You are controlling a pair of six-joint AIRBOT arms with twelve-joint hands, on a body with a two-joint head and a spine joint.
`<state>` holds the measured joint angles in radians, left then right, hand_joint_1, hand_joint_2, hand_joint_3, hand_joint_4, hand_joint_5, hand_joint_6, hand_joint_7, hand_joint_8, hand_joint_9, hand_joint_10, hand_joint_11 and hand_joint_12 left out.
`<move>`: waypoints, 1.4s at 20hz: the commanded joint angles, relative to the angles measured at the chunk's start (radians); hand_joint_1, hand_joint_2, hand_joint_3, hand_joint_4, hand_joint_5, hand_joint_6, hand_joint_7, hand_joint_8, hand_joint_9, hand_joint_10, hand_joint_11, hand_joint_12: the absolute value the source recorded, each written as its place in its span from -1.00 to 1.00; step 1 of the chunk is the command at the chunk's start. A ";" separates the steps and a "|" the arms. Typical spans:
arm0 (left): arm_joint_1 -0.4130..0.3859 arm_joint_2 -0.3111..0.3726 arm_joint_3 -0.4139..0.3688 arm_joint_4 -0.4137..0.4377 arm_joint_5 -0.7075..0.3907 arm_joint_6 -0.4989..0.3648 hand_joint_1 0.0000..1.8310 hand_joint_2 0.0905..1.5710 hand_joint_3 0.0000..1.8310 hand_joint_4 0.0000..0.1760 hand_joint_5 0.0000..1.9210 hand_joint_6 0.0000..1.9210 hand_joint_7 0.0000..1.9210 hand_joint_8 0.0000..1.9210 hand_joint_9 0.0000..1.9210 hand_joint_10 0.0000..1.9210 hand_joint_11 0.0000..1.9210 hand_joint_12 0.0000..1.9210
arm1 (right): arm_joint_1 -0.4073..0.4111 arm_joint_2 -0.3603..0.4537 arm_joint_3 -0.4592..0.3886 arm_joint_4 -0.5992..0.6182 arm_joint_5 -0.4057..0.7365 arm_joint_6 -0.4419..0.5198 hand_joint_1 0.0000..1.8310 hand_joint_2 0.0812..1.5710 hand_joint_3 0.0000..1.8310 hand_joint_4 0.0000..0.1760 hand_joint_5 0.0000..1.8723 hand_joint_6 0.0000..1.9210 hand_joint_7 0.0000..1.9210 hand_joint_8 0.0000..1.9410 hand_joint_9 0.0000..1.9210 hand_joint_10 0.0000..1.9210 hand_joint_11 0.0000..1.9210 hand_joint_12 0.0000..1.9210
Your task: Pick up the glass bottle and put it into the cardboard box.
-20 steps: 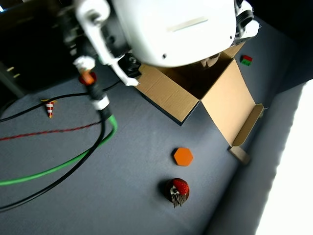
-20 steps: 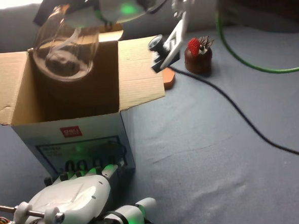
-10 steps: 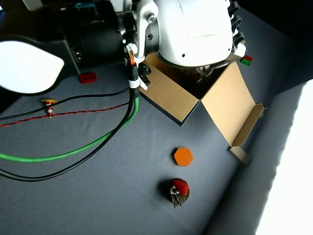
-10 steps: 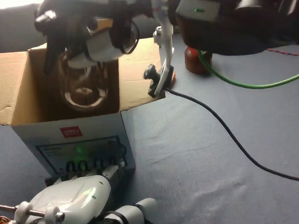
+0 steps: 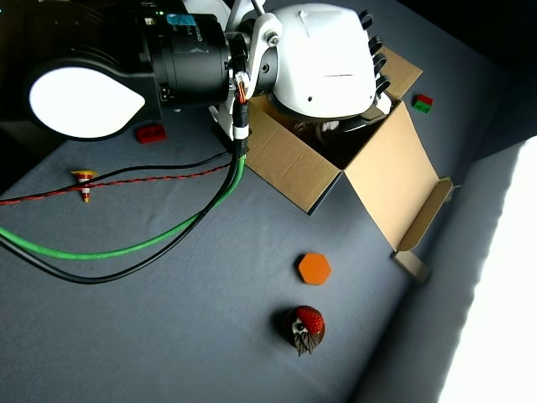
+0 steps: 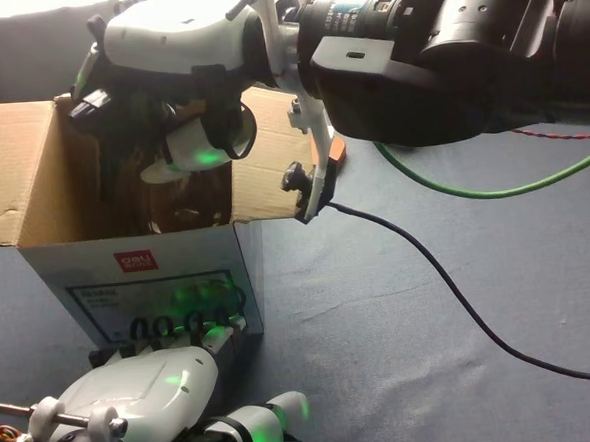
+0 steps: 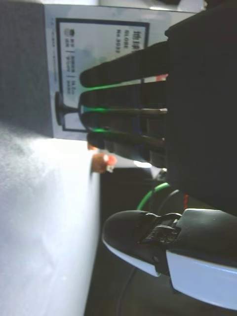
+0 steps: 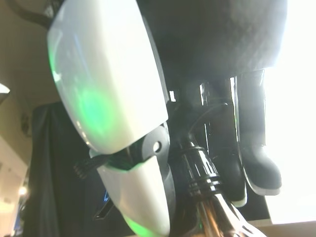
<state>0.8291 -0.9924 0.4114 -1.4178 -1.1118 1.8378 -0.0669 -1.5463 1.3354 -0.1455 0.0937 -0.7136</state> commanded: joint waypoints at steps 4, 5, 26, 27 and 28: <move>-0.001 0.001 -0.002 0.072 -0.041 -0.005 -0.95 0.60 -1.00 -0.83 -0.92 -1.00 -0.90 -1.00 -0.92 -1.00 -1.00 -0.81 | 0.003 0.000 -0.004 0.008 0.126 -0.025 0.47 0.51 -1.00 -1.00 -0.21 0.31 -0.07 0.22 -0.26 0.61 -0.37 0.82; 0.000 0.002 -0.003 0.072 -0.041 -0.005 -0.95 0.60 -1.00 -0.83 -0.92 -1.00 -0.90 -1.00 -0.92 -1.00 -1.00 -0.81 | 0.003 0.001 -0.004 0.008 0.128 -0.025 0.47 0.51 -1.00 -1.00 -0.21 0.31 -0.07 0.22 -0.26 0.61 -0.37 0.82; 0.021 -0.002 0.008 0.120 -0.028 -0.036 -0.95 0.60 -1.00 -0.83 -0.92 -1.00 -0.90 -1.00 -0.92 -1.00 -1.00 -0.79 | 0.040 0.085 -0.100 -0.083 0.098 -0.021 -0.19 0.31 -1.00 -1.00 -0.65 -0.64 -0.48 -0.96 -0.73 -0.55 -1.00 0.23; 0.021 0.000 0.008 0.120 -0.021 -0.036 -0.95 0.60 -1.00 -0.84 -0.92 -1.00 -0.90 -1.00 -0.93 -1.00 -1.00 -0.82 | 0.050 0.105 -0.118 -0.084 0.084 -0.010 -0.17 0.28 -1.00 -1.00 -0.66 -0.67 -0.49 -0.98 -0.74 -0.58 -1.00 0.18; 0.021 0.002 0.006 0.120 -0.017 -0.036 -0.95 0.60 -1.00 -0.84 -0.91 -1.00 -0.90 -1.00 -0.93 -1.00 -1.00 -0.83 | 0.059 0.128 -0.139 -0.084 0.076 0.009 -0.16 0.27 -1.00 -1.00 -0.67 -0.68 -0.50 -0.98 -0.75 -0.59 -1.00 0.17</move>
<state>0.8528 -0.9936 0.4175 -1.3685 -1.0874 1.8076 -0.0288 -1.4216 1.1984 -0.2329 0.0582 -0.7128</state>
